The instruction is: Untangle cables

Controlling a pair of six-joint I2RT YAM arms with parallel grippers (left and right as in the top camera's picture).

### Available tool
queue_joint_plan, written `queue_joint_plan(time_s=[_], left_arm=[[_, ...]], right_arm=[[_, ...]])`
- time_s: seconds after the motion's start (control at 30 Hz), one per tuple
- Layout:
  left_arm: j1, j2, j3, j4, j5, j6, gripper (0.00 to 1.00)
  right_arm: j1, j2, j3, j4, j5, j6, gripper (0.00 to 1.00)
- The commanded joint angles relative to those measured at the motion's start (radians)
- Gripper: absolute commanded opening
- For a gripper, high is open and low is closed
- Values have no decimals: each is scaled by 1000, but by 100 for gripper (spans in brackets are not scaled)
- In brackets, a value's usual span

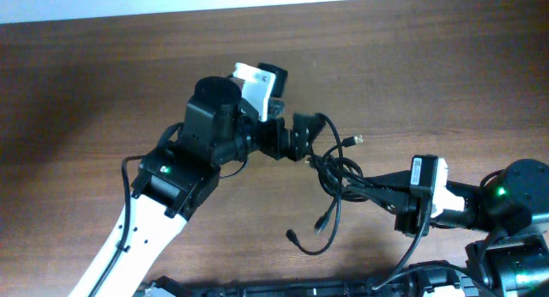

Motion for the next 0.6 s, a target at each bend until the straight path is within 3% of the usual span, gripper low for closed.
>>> queue_joint_plan(time_s=[0.0, 0.1, 0.2, 0.3, 0.43, 0.57], left_arm=[[5, -28, 5, 12, 72, 326, 99], [5, -32, 5, 9, 51, 428, 99], [5, -32, 5, -39, -104, 426, 93], [5, -32, 5, -87, -154, 399, 99], [5, -32, 5, -124, -309, 331, 99], [4, -32, 5, -155, -307, 229, 99]], right_arm=[[0, -11, 10, 6, -25, 0, 4], [0, -11, 10, 6, -24, 0, 4], [0, -11, 10, 6, -25, 0, 4], [0, -11, 10, 6, -24, 0, 4], [0, -11, 10, 6, -25, 0, 4], [0, -11, 10, 6, -24, 0, 4]])
